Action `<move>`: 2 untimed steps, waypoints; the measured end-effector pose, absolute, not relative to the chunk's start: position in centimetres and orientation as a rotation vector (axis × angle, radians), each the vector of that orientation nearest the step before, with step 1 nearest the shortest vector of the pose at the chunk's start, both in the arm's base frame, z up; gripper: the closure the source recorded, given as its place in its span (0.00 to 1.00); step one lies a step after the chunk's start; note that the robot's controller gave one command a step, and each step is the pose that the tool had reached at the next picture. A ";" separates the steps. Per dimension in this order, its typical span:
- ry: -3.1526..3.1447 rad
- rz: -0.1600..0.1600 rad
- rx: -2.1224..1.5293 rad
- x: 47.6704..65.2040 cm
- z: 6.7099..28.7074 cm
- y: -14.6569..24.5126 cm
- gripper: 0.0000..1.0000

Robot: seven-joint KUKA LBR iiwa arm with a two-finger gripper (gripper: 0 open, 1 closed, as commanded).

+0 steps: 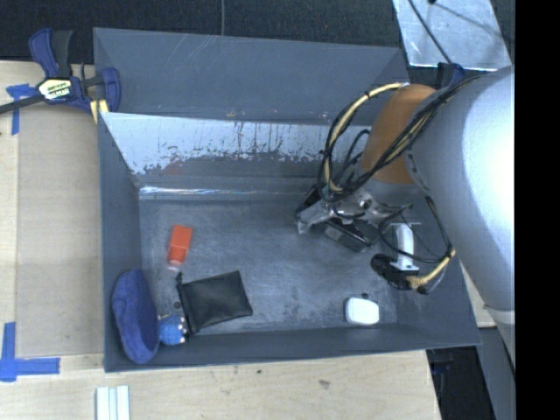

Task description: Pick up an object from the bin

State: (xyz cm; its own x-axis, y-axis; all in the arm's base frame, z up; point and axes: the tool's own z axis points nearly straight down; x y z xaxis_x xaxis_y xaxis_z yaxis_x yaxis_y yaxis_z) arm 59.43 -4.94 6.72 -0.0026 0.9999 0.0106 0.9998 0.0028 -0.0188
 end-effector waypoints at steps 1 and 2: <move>-2.212 0.008 -2.206 59.6 6.9 -5.0 1.00; -2.221 0.011 -2.207 59.2 9.7 -5.0 1.00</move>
Offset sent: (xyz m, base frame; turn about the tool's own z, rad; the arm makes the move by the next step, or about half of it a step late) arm 0.0000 0.0000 0.0000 0.0000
